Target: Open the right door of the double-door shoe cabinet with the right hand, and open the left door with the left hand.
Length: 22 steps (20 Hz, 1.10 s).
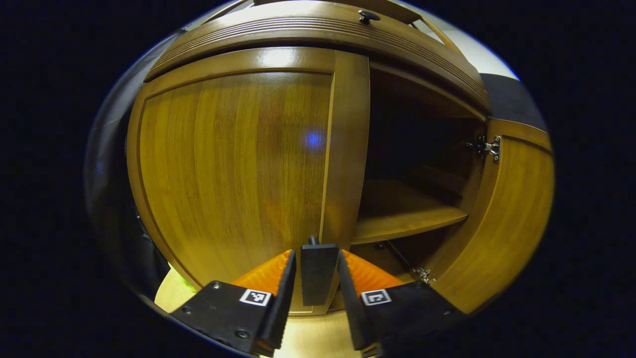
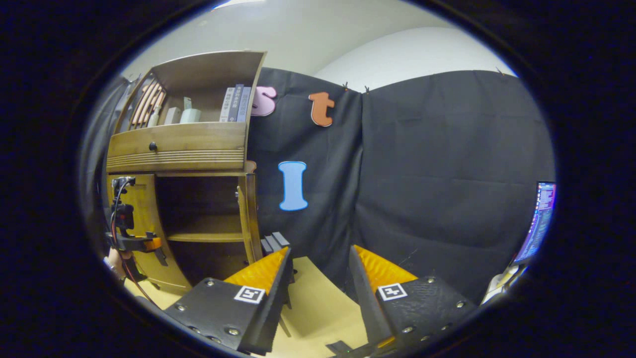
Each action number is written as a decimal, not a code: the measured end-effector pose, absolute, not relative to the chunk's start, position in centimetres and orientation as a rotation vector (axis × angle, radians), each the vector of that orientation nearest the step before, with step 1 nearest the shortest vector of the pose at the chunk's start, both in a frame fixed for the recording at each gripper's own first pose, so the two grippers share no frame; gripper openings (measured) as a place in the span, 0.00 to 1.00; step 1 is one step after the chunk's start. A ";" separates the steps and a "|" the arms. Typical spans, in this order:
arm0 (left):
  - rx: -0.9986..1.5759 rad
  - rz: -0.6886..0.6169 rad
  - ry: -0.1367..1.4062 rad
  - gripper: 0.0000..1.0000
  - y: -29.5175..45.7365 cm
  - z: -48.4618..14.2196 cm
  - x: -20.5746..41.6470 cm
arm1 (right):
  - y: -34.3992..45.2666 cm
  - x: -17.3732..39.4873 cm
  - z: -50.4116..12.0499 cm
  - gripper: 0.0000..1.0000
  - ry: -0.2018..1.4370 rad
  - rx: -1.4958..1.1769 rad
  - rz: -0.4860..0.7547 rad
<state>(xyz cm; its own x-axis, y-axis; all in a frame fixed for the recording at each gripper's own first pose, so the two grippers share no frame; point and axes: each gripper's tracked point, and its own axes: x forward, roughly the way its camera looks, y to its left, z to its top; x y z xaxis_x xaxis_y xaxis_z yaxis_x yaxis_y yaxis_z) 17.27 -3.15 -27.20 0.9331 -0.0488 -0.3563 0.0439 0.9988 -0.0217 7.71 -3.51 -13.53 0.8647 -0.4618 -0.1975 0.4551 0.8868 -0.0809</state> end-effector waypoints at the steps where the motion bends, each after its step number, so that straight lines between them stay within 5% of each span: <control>1: -0.020 -0.044 0.362 0.46 -3.2 -27.2 17.3 | -3.5 7.6 -13.6 0.68 0.217 -0.031 -0.486; 3: -0.016 -0.043 0.358 0.38 -3.2 -27.2 17.4 | -3.7 7.4 -13.8 0.64 0.220 -0.028 -0.494; 4: -0.006 -0.046 0.354 0.36 -3.2 -27.2 17.4 | -3.7 7.5 -13.7 0.72 0.220 -0.023 -0.493; 7: 0.006 -0.045 0.349 0.31 -3.2 -27.3 17.3 | -3.4 7.5 -13.7 0.64 0.220 -0.011 -0.477; 22: -0.041 0.004 0.321 0.32 -1.6 -25.9 9.7 | -0.9 8.1 -12.4 0.64 0.208 -0.018 -0.317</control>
